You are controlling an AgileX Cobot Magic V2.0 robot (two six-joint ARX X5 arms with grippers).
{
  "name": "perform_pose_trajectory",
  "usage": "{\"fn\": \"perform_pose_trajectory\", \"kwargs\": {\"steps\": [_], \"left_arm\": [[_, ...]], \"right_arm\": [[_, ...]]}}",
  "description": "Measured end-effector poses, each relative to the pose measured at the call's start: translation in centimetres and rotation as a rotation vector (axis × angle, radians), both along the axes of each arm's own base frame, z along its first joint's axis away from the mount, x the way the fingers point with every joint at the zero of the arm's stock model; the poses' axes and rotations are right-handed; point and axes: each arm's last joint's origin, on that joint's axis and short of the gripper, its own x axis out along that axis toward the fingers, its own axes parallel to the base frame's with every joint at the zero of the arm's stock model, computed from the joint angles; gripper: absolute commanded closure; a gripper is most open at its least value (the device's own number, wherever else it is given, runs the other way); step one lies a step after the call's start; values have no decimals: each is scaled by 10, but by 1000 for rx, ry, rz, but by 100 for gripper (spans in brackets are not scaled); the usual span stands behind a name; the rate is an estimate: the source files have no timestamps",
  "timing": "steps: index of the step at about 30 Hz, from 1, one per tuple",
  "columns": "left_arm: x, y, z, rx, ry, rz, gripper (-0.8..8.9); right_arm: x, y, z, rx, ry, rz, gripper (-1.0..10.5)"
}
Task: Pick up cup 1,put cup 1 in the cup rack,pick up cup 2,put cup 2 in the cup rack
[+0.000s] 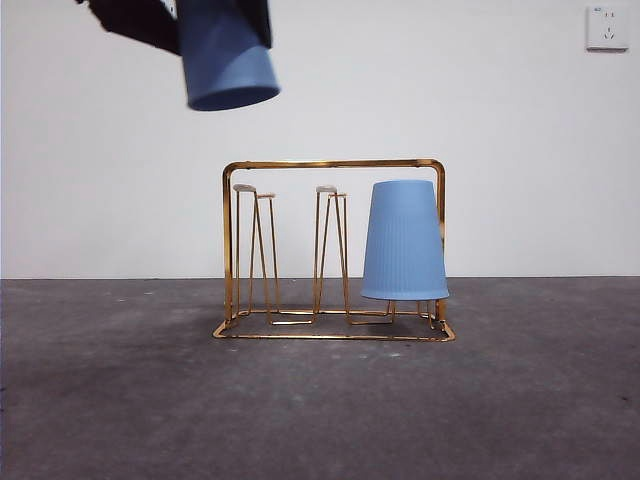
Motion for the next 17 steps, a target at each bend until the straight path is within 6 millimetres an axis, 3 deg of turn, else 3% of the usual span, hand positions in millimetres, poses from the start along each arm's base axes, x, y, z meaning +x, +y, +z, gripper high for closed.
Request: {"fn": "perform_pose_trajectory", "kwargs": {"steps": [17], "left_arm": [[34, -17, -47, 77, 98, -21, 821]], "right_arm": [[0, 0, -2, -15, 18, -5, 758]]}}
